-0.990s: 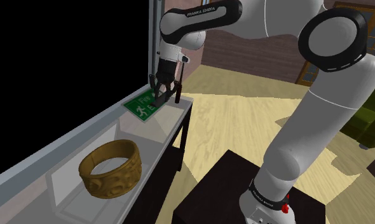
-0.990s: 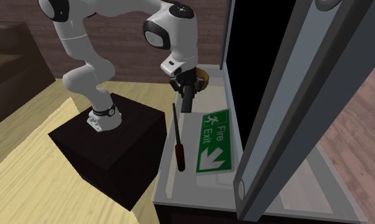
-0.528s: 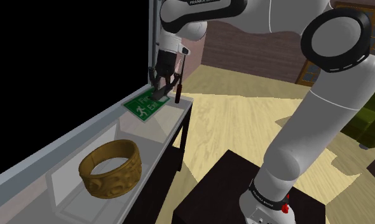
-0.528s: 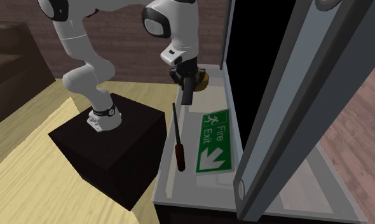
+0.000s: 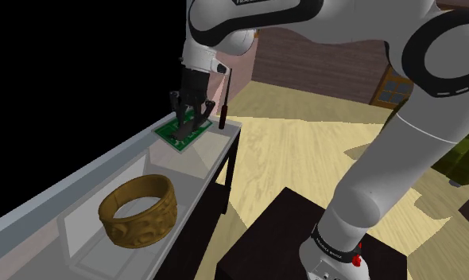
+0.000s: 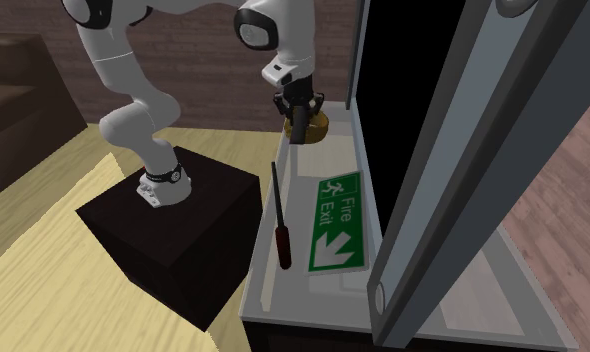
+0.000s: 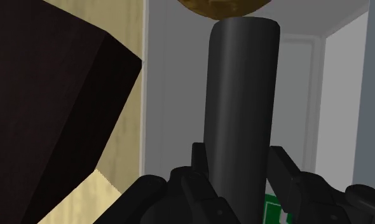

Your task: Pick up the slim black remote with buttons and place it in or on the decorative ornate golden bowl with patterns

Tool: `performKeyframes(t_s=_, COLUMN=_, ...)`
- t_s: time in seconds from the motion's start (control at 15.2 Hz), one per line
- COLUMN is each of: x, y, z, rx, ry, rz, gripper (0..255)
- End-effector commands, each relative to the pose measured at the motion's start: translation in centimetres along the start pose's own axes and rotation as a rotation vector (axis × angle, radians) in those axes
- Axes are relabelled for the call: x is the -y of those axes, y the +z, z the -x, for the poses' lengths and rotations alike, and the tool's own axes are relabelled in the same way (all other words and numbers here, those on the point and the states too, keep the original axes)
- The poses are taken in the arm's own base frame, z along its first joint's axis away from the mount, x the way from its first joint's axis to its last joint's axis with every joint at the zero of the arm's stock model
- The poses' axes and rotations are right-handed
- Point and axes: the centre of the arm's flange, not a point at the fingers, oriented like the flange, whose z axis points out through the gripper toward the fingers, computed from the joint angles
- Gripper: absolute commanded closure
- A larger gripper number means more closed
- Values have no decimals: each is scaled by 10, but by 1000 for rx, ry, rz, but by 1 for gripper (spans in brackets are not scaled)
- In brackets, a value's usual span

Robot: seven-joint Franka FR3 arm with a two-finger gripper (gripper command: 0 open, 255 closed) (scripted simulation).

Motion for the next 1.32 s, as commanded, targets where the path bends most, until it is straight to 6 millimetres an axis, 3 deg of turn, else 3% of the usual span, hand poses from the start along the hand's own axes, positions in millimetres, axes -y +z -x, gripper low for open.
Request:
performKeyframes(t_s=0.0, x=0, y=5, z=28, rx=0, ry=1, rz=-1, gripper=255)
performKeyframes(t_s=0.99, x=2, y=57, z=220, rx=0, ry=1, rz=-1, gripper=255)
performKeyframes(t_s=1.25, x=2, y=78, z=216, rx=0, ry=1, rz=-1, gripper=255)
